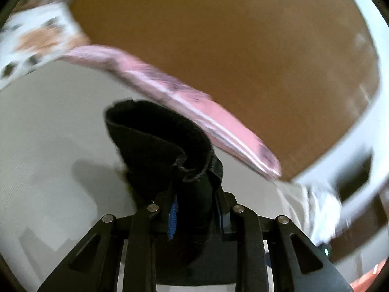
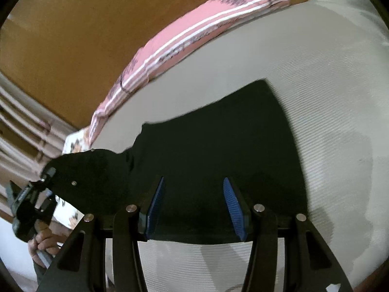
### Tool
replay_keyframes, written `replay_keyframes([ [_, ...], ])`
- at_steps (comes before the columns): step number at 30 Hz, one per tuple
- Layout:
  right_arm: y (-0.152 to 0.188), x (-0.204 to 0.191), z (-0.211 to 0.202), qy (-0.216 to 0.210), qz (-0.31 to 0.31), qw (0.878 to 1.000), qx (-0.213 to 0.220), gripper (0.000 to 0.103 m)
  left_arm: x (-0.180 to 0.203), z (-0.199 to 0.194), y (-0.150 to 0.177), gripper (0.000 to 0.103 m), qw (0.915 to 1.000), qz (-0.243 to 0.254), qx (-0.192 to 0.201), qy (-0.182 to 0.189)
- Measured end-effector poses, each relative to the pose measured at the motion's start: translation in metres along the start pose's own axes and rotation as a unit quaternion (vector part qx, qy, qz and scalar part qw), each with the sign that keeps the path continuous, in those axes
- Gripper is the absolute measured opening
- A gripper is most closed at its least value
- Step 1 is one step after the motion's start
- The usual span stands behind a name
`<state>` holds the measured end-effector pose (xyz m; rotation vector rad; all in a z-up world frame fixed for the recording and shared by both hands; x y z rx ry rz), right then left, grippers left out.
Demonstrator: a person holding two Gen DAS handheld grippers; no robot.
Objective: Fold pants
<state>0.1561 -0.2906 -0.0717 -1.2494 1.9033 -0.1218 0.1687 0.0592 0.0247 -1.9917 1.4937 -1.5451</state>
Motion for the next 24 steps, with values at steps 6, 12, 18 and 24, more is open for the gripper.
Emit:
replay_keyframes([
  [6,-0.019,0.03,-0.029,0.004,0.02,0.999,0.025,0.048,0.096,0.043,0.051,0.025,0.9898,0.088,-0.079,0.08],
  [12,-0.026,0.056,-0.046,0.019,0.024,0.999,0.034,0.048,0.137,0.092,0.14,0.025,0.966,0.15,-0.182,0.105],
  [18,-0.021,0.073,-0.039,0.01,0.032,0.999,0.005,0.048,0.135,0.121,0.2,0.029,0.9481,0.207,-0.233,0.061],
  [24,-0.019,0.074,-0.014,-0.061,0.063,0.995,-0.039,0.048,0.144,0.106,0.198,0.047,0.9397,0.23,-0.243,0.073],
])
Point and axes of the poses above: each gripper's, at about its wrist camera, not at the fingertips, and z roughly the way its jaws point, x to its right, y to its underside, the point moved 4 cm from there along z, roughly the way its jaws point, and after that the axes turned 10 degrees about x, right-handed, at the moved point
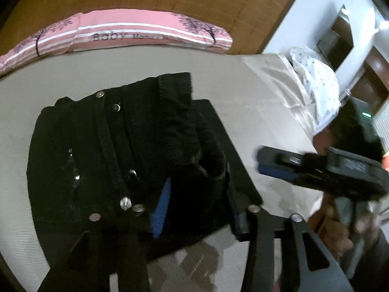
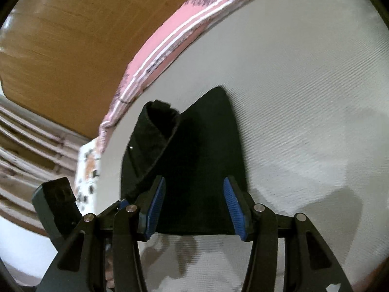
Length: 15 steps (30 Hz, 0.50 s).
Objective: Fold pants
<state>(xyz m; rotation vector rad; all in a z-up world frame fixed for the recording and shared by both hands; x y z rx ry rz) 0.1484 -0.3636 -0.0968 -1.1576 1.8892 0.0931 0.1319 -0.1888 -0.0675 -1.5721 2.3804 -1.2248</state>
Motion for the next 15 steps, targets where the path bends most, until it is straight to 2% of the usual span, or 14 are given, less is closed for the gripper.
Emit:
replay_keyframes([
  [2,-0.001,0.0,0.01,-0.019,0.006,1.0,-0.014,0.05,-0.001,-0.016,0.003,0.048,0.9997,-0.007,0.004,0.025],
  [5,-0.003,0.001,0.025,-0.037,0.014,0.999,-0.035,0.051,-0.013,-0.04,0.007,0.049,0.9994,-0.007,0.026,0.022],
  [9,-0.009,0.002,0.044,-0.03,-0.005,0.998,-0.051,0.052,-0.055,-0.059,0.009,0.05,0.9978,-0.039,0.041,-0.035],
  [13,-0.018,0.001,0.059,-0.038,-0.015,0.997,-0.062,0.054,-0.105,-0.07,0.013,0.05,0.9899,-0.088,0.052,-0.098],
  [15,-0.022,0.001,0.066,-0.04,-0.023,0.997,-0.061,0.055,-0.125,-0.069,0.016,0.05,0.9851,-0.105,0.045,-0.128],
])
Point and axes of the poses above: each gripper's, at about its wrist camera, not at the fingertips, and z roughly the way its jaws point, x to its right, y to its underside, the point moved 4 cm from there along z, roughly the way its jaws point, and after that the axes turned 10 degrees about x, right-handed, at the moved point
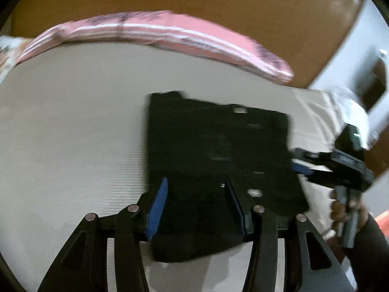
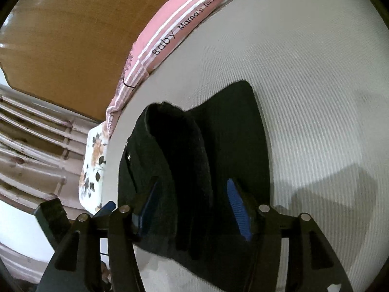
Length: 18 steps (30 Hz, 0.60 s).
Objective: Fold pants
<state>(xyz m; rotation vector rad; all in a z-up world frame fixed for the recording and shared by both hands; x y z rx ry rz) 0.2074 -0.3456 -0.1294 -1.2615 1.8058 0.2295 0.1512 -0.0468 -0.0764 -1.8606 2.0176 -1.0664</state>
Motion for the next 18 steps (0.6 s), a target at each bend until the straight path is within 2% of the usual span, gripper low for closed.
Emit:
replay_keyframes([
  [2,-0.003,-0.001,0.01,-0.014,-0.011,1.0,-0.009,0.055,-0.016,0.006,0.001,0.05,0.9997,-0.016,-0.008,-0.019],
  [5,-0.004,-0.002,0.025,-0.042,-0.019,0.999,-0.02,0.055,-0.031,0.007,0.004,0.052,0.9991,-0.04,-0.008,-0.015],
  [8,-0.003,-0.009,0.032,-0.055,-0.03,0.998,-0.02,0.055,-0.032,0.008,0.003,0.053,0.9991,-0.038,-0.002,-0.018],
  [12,0.004,-0.014,0.036,-0.068,-0.031,0.997,-0.032,0.025,-0.031,0.011,0.003,0.053,0.9992,-0.032,0.0,-0.023],
  [14,0.004,-0.019,0.036,-0.055,-0.021,0.998,-0.022,0.019,-0.031,0.01,0.001,0.053,0.9991,-0.034,0.001,-0.024],
  [15,0.003,-0.025,0.032,-0.05,-0.02,0.998,-0.015,0.013,-0.03,0.01,-0.001,0.053,0.9991,-0.032,0.002,-0.025],
  [18,-0.005,-0.047,0.022,-0.038,-0.034,0.999,0.005,0.011,-0.027,0.009,-0.007,0.053,0.9991,-0.031,0.009,-0.027],
])
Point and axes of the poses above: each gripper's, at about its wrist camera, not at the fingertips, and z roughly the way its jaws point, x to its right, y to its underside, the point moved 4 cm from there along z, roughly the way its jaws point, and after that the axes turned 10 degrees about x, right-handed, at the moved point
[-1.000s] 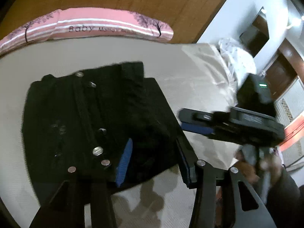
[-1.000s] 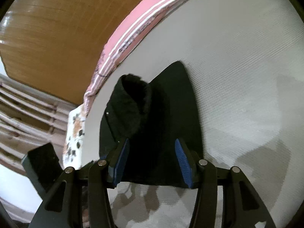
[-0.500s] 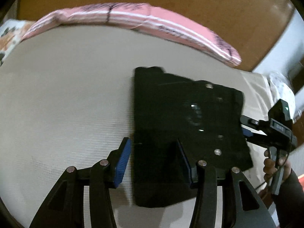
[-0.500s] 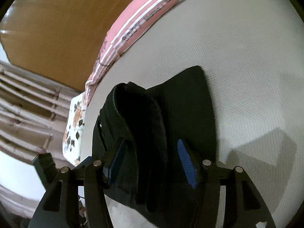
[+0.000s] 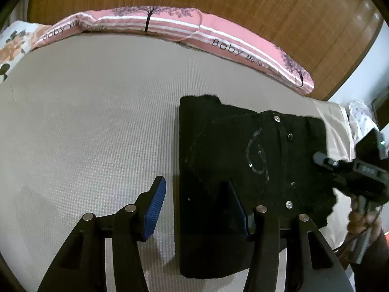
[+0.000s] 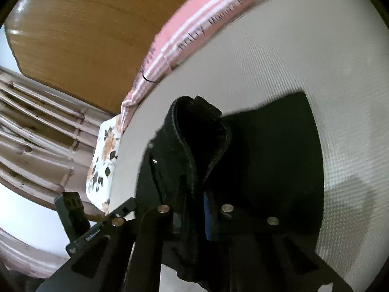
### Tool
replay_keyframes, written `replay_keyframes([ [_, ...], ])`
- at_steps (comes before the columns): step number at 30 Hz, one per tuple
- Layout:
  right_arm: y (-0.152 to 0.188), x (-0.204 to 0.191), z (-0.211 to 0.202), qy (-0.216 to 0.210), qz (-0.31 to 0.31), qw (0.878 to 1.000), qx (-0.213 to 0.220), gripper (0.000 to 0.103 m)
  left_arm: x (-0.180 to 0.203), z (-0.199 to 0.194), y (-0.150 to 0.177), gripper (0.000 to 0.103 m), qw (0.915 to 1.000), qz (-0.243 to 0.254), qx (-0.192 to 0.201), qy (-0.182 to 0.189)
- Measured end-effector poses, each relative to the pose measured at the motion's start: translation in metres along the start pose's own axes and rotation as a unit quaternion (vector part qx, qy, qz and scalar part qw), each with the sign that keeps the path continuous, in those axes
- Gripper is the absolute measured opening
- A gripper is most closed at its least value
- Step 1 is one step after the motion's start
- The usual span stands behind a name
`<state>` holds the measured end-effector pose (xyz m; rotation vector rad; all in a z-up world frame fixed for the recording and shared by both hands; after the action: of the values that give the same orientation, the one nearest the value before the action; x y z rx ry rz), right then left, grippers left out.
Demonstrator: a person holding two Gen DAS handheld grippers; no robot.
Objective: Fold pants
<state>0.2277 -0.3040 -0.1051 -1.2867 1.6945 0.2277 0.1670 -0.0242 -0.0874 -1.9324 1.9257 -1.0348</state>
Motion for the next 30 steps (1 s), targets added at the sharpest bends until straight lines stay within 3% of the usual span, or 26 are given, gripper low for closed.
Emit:
replay_keyframes([
  [5,-0.022,-0.027,-0.026,0.007,-0.034,0.998,0.047,0.01,0.009,-0.004,-0.008,0.053,0.9999,0.002,0.011,0.011],
  [10,-0.033,0.008,-0.045,0.053,0.005,0.996,0.068,0.01,0.02,0.005,-0.001,0.053,0.9997,0.024,0.0,0.009],
  [14,-0.014,0.052,-0.037,0.111,0.033,0.993,0.039,0.011,0.024,0.017,0.013,0.053,0.9987,0.043,-0.027,0.004],
  [15,-0.011,0.059,-0.037,0.112,0.037,0.992,0.041,0.015,0.025,0.021,0.017,0.053,0.9981,0.051,-0.034,0.0],
  [16,-0.011,0.061,-0.039,0.109,0.043,0.992,0.045,0.026,0.026,0.022,0.02,0.053,0.9976,0.057,-0.039,-0.002],
  [18,-0.011,0.067,-0.047,0.12,0.066,0.989,0.051,0.034,0.027,0.025,0.025,0.053,0.9967,0.068,-0.043,-0.006],
  [30,0.034,0.052,-0.078,0.148,0.024,0.987,0.058,0.035,0.026,0.027,0.038,0.055,0.9955,0.084,-0.044,-0.013],
])
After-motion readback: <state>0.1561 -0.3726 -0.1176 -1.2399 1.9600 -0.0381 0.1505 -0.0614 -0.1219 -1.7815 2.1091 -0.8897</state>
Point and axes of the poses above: each gripper's, at about its wrist camera, not at the fingertips, and z roughly the way its jaws point, x to its right, y to its underside, the point moved 4 cm from there along z, roughly the way its jaws point, and after that the axes turned 10 degrees about x, right-handed, at the moved point
